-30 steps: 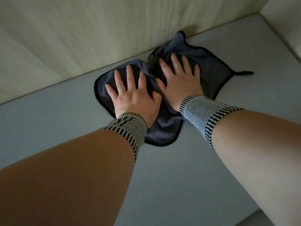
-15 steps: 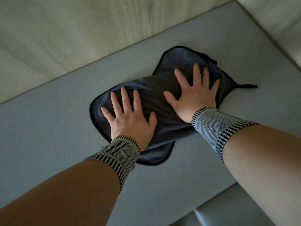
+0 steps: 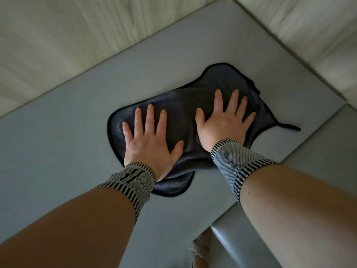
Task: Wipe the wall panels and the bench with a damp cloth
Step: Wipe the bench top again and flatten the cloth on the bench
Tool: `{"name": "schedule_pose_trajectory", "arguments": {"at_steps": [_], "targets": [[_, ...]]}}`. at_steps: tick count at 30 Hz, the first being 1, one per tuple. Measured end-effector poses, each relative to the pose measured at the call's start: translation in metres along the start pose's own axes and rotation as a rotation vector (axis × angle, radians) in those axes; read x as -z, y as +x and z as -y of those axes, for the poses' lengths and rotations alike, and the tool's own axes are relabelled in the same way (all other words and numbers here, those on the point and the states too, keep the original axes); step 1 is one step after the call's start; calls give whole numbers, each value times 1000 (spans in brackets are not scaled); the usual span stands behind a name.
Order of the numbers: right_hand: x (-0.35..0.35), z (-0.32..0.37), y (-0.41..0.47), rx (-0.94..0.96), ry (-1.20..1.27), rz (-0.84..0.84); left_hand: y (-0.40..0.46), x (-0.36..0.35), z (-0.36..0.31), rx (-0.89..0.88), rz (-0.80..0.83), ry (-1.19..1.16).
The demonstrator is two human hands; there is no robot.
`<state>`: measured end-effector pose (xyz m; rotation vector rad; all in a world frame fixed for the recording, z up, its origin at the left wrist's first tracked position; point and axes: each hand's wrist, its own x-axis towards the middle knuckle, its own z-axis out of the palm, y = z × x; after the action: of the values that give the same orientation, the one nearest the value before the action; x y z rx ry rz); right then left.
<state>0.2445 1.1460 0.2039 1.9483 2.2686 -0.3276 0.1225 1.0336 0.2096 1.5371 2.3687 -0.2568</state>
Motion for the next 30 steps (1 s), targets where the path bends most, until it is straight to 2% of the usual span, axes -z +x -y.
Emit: {"name": "schedule_pose_trajectory", "arguments": {"at_steps": [6,12,16,18,20,21,23,25,27,30], "targets": [[-15,4,-71,-68,1,17,-61,-22,18,-147,40,15],[-31,18,-150,-78,14,60,-126,-42,42,-167,108,15],[-28,25,-190,-7,31,140,-162,-53,54,-190,131,10],[-14,20,-192,76,37,95,-182,-56,60,-214,170,14],[-7,11,-188,225,16,-28,-200,-61,65,-227,220,31],[-8,6,-186,299,19,-33,-206,-63,67,-223,236,27],[-16,-2,-186,399,-30,89,-210,-66,69,-212,247,1],[-29,-9,-183,431,-138,158,-208,-69,68,-213,204,-19],[-31,-5,-167,413,-187,145,-204,-68,68,-205,124,-23],[-28,6,-136,357,-178,94,-188,-61,62,-145,189,-27]]}}
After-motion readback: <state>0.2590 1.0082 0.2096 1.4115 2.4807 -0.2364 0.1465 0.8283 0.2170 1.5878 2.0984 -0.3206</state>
